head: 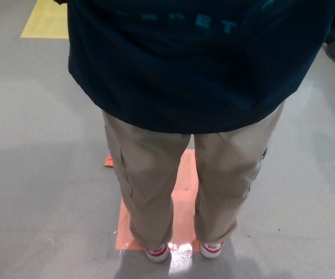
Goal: A person hands a coat to the robot and the robot grabs it with both hands and holds it while the person wears the coat.
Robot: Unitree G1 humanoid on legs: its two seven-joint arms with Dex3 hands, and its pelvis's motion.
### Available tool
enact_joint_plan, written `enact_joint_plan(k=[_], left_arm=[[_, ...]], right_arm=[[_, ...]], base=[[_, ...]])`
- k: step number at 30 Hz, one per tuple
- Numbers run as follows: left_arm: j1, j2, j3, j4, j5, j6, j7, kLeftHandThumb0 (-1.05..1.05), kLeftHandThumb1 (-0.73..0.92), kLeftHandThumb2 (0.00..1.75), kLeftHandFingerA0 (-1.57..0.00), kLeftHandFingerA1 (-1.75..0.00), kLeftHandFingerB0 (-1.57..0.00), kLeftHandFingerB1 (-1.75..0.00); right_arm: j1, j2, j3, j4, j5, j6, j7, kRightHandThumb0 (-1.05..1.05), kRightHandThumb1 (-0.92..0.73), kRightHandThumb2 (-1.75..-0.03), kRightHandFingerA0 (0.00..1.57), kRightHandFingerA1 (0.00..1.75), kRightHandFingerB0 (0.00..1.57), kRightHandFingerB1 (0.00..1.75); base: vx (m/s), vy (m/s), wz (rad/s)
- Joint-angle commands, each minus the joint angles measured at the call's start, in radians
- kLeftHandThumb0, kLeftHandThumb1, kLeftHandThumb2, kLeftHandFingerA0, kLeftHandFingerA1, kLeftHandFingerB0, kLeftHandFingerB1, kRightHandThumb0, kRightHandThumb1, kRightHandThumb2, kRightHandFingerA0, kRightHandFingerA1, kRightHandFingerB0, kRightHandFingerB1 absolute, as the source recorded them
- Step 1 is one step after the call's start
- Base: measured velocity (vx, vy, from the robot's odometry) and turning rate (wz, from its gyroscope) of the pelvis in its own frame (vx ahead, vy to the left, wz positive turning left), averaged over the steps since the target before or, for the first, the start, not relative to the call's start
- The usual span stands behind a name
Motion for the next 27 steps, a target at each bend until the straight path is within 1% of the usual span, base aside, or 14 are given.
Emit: enact_joint_plan(k=[1,3,6,9,11,13,16,18,19,20,21,22,24,27], left_arm=[[0.645,-0.026,0.31,-0.857,-0.044,0.128,-0.034,-1.01,0.75,1.08,0.0,0.0,0.0,0.0],[0.752,-0.064,0.355,-0.98,-0.026,0.148,-0.064,-0.98,0.73,1.08,0.0,-0.04,0.0,-0.03],[0.915,-0.13,0.404,-1.124,-0.033,0.134,-0.085,-1.0,0.72,1.05,0.0,-0.01,0.0,0.0],[1.003,-0.164,0.416,-1.186,-0.021,0.121,-0.073,-0.97,0.71,1.05,0.0,-0.03,0.0,-0.02],[1.118,-0.209,0.423,-1.25,0.001,0.091,-0.026,-1.0,0.72,1.05,0.0,-0.02,0.0,0.0],[1.195,-0.24,0.423,-1.306,-0.003,0.08,-0.033,-1.0,0.7,1.05,0.0,-0.01,0.0,0.0],[1.32,-0.277,0.408,-1.371,-0.021,0.035,-0.032,-0.99,0.67,1.02,0.0,-0.02,0.0,0.0],[1.379,-0.297,0.384,-1.377,-0.012,0.007,0.0,-0.99,0.67,1.02,0.0,-0.02,0.0,0.0],[1.41,-0.311,0.375,-1.386,-0.003,0.006,0.009,-0.98,0.68,1.02,0.0,-0.02,0.0,0.0],[1.45,-0.327,0.371,-1.4,0.009,0.004,0.021,-0.98,0.7,1.03,0.0,-0.01,0.0,0.0],[1.527,-0.335,0.367,-1.408,0.012,-0.02,0.031,-0.97,0.73,1.03,0.0,-0.03,0.0,0.0],[1.576,-0.339,0.365,-1.41,0.016,-0.039,0.042,-0.96,0.74,1.03,0.0,-0.03,0.0,0.0],[1.628,-0.341,0.363,-1.406,0.025,-0.065,0.068,-0.96,0.74,1.03,0.0,-0.02,0.0,0.0],[1.727,-0.364,0.35,-1.397,0.018,-0.099,0.101,-0.94,0.71,1.03,0.0,-0.04,0.0,-0.02]], right_arm=[[0.546,-0.003,-0.256,-0.818,0.225,-0.034,0.105,-0.98,-0.73,-1.03,0.0,0.0,0.0,0.0],[0.636,0.019,-0.283,-0.916,0.217,-0.009,0.116,-0.98,-0.73,-1.04,0.0,0.01,0.0,0.0],[0.786,0.063,-0.311,-1.043,0.235,0.004,0.129,-0.97,-0.71,-1.03,0.0,0.03,0.0,0.0],[0.871,0.09,-0.321,-1.099,0.226,0.008,0.121,-0.98,-0.71,-1.03,0.0,0.03,0.0,0.0],[0.984,0.134,-0.334,-1.179,0.151,0.02,0.099,-0.98,-0.74,-1.06,0.0,0.03,0.0,0.0],[1.058,0.154,-0.348,-1.215,0.125,-0.006,0.083,-0.95,-0.69,-1.0,0.0,0.03,0.0,0.0],[1.166,0.213,-0.333,-1.258,0.089,-0.032,0.035,-0.97,-0.71,-1.02,0.0,0.02,0.0,0.0],[1.229,0.227,-0.315,-1.272,0.129,-0.046,0.042,-0.97,-0.72,-1.03,0.0,0.03,0.0,0.0],[1.261,0.233,-0.315,-1.277,0.112,-0.058,0.035,-0.97,-0.74,-1.04,0.0,0.03,0.0,0.0],[1.299,0.241,-0.307,-1.274,0.106,-0.087,0.02,-1.02,-0.71,-1.02,0.0,0.08,0.0,0.0],[1.36,0.263,-0.279,-1.261,0.104,-0.118,-0.004,-0.88,-0.69,-0.97,0.0,0.01,0.0,0.0],[1.403,0.28,-0.255,-1.26,0.108,-0.129,-0.013,-0.98,-0.74,-1.04,0.0,0.04,0.0,0.0],[1.457,0.308,-0.229,-1.277,0.094,-0.118,-0.021,-0.99,-0.77,-1.06,0.0,0.03,0.0,0.0],[1.548,0.353,-0.2,-1.272,0.001,-0.143,-0.079,-0.97,-0.79,-1.07,0.0,0.06,0.0,0.0]], base=[[0.0,0.0,0.0],[0.0,0.0,0.0],[0.0,0.0,0.0],[0.0,0.0,0.0],[0.0,0.0,0.0],[0.0,0.0,0.0],[0.0,0.0,0.0],[0.0,0.0,0.0],[0.0,0.0,0.0],[0.0,0.0,0.0],[0.0,0.0,0.0],[0.0,0.0,0.0],[0.0,0.0,0.0],[0.0,0.0,0.0]])
